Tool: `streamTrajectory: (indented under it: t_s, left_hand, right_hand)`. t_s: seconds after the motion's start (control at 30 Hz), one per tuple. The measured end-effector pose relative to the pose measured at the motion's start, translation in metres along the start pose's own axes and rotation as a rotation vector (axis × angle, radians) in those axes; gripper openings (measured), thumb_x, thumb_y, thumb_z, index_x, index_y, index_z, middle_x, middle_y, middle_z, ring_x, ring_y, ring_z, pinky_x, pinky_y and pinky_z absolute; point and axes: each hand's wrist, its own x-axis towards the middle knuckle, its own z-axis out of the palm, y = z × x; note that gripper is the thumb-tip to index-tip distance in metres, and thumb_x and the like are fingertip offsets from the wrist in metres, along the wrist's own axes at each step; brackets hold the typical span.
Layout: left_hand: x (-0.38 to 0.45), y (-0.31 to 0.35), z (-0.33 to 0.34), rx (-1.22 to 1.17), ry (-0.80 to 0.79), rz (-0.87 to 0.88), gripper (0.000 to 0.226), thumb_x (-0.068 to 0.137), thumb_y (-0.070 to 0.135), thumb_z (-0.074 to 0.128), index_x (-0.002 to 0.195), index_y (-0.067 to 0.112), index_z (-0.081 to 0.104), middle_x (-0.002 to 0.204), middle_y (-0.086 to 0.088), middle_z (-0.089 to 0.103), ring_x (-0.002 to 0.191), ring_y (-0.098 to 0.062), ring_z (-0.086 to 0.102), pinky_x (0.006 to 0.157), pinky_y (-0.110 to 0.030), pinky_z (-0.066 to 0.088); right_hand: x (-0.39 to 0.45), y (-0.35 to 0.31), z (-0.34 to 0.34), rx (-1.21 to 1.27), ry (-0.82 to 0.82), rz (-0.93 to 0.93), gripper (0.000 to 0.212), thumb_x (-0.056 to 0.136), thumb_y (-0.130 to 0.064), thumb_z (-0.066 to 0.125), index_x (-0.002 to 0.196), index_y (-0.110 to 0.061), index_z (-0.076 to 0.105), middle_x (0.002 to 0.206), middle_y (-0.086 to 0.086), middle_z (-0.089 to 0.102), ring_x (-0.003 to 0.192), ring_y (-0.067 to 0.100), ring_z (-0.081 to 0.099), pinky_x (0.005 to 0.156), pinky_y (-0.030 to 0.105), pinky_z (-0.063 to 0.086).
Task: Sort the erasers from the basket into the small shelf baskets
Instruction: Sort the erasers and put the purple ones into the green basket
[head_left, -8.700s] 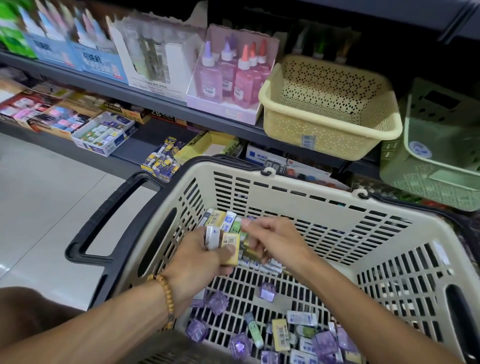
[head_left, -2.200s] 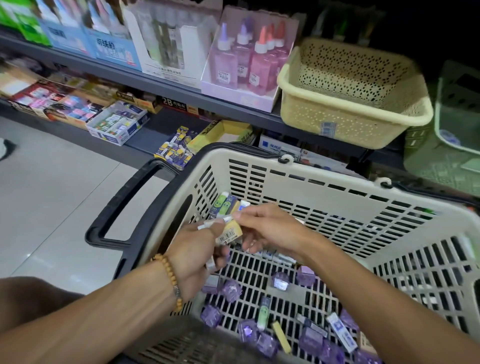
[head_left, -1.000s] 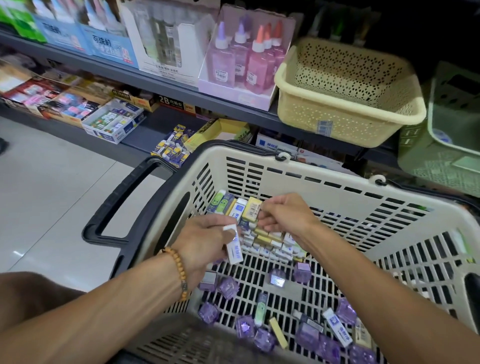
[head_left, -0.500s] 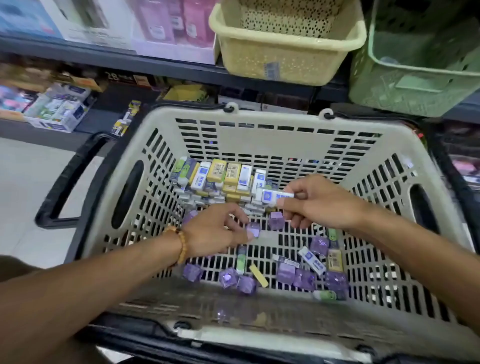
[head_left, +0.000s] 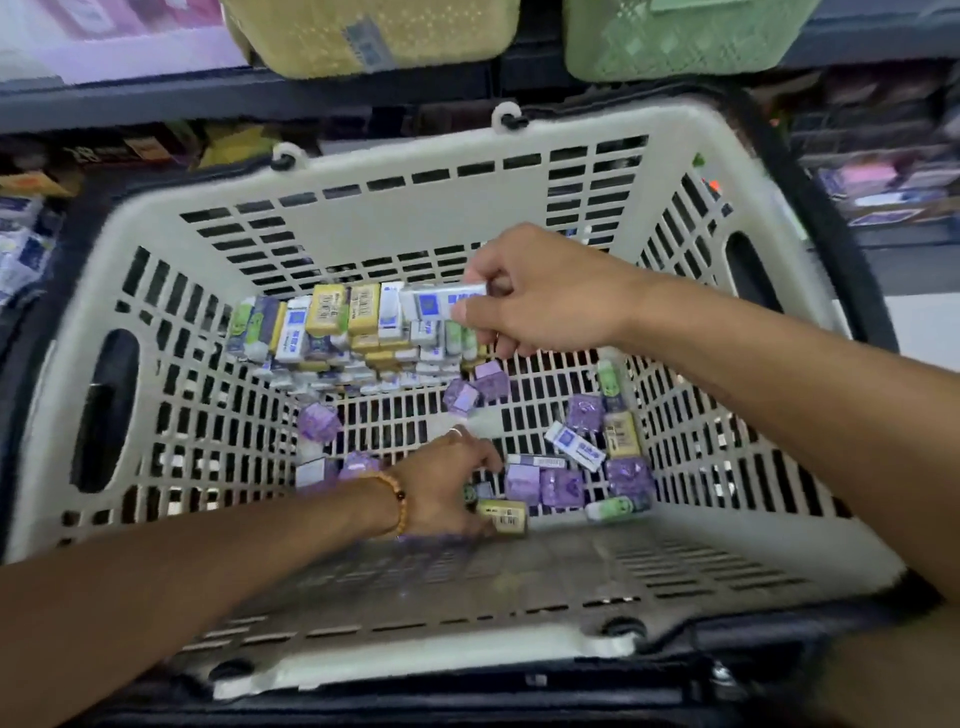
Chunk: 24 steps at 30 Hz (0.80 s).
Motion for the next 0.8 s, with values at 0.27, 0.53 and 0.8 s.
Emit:
streamTrajectory:
  t_s: [0.27, 0.53, 0.8]
  left_hand:
    - [-0.005, -0.001, -0.003, 0.121, -0.024, 0.161, 0.025, 0.087, 0.029, 0.068, 0.108, 0.021, 0.059, 0.112, -0.003, 0.061, 0.103, -0.02, 0.057, 0.089, -0.034, 0.047]
    - [0.005, 0.015, -0.053, -0.526, 0.12, 0.135, 0.014, 0.086, 0.016, 0.07, 0.095, 0.021, 0.06, 0.094, 0.001, 0.066, 0.083, -0.011, 0.064, 0.07, -0.021, 0.053]
    - [0.049, 0.047, -0.015, 0.108, 0.063, 0.227, 0.043, 0.093, 0.028, 0.059, 0.134, 0.028, 0.045, 0.123, -0.001, 0.046, 0.092, -0.013, 0.05, 0.082, -0.031, 0.045]
  right_hand:
    - [0.002, 0.004, -0.002, -0.072, 0.042, -0.011, 0.02, 0.098, -0.027, 0.058, 0.086, -0.012, 0.064, 0.083, 0.004, 0.072, 0.071, 0.011, 0.072, 0.067, 0.029, 0.06]
    - [0.005, 0.003, -0.012, -0.03, 0.111, -0.014, 0.021, 0.098, -0.023, 0.057, 0.096, -0.002, 0.063, 0.087, 0.009, 0.072, 0.076, 0.019, 0.073, 0.062, 0.027, 0.06]
    - [0.006, 0.004, -0.017, -0.037, 0.134, -0.028, 0.02, 0.098, -0.022, 0.057, 0.094, -0.004, 0.061, 0.084, 0.009, 0.071, 0.071, 0.017, 0.072, 0.059, 0.026, 0.059]
